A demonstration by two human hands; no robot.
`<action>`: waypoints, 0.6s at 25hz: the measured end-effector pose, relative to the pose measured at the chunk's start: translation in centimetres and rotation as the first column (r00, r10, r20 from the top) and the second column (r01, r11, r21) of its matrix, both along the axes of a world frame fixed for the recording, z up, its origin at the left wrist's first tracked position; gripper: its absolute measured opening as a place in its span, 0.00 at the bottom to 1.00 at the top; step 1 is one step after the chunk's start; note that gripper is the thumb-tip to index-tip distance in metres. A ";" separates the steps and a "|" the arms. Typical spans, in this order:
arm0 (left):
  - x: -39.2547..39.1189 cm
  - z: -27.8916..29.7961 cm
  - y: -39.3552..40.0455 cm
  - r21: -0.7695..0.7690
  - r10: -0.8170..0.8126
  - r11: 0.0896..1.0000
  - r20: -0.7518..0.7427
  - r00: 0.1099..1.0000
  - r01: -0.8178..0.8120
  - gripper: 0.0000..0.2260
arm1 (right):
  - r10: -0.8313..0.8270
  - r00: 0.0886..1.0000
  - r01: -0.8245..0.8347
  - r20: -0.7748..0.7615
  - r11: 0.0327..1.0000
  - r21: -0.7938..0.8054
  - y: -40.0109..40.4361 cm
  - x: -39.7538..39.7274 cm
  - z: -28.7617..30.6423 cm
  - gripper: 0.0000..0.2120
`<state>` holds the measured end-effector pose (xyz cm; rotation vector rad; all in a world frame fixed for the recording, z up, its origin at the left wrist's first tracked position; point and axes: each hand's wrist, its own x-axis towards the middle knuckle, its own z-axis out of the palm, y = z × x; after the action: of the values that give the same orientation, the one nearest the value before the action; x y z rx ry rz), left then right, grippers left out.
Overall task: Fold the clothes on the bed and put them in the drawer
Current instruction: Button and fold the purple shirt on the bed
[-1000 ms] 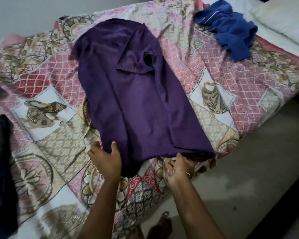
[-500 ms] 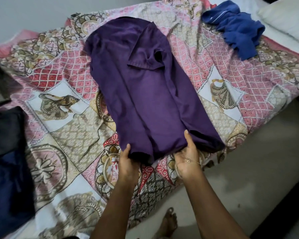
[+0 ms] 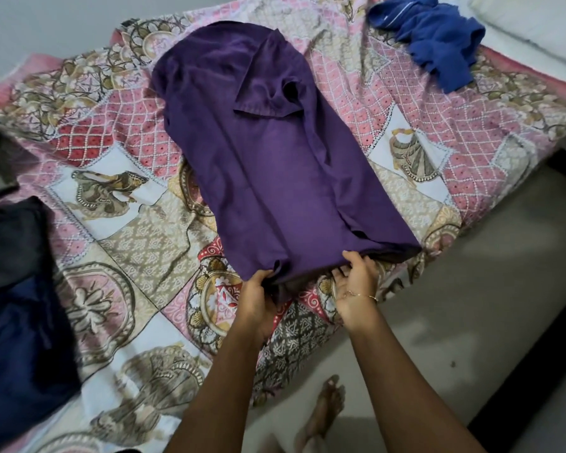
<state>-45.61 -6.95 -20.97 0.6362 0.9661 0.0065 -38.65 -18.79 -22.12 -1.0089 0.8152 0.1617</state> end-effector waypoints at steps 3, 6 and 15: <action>-1.3 -0.6 -0.6 -0.066 0.071 0.995 -0.015 0.997 -0.072 0.07 | -0.101 0.993 0.113 -0.056 0.955 0.276 -1.0 0.1 0.7 0.02; -1.1 -0.8 -1.6 0.142 0.032 0.990 -0.076 0.997 -0.021 0.02 | 0.083 0.991 -0.081 -0.104 0.996 0.031 -1.5 0.8 1.1 0.11; -2.5 -1.6 -4.0 0.774 0.191 0.584 -0.424 0.886 0.245 0.17 | -0.023 0.983 -0.091 -0.183 0.804 -0.587 -3.7 0.3 -0.3 0.16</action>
<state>-48.12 -10.99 -22.60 1.5850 1.4327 0.3081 -38.37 -22.52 -22.40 -1.6245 1.0466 0.0226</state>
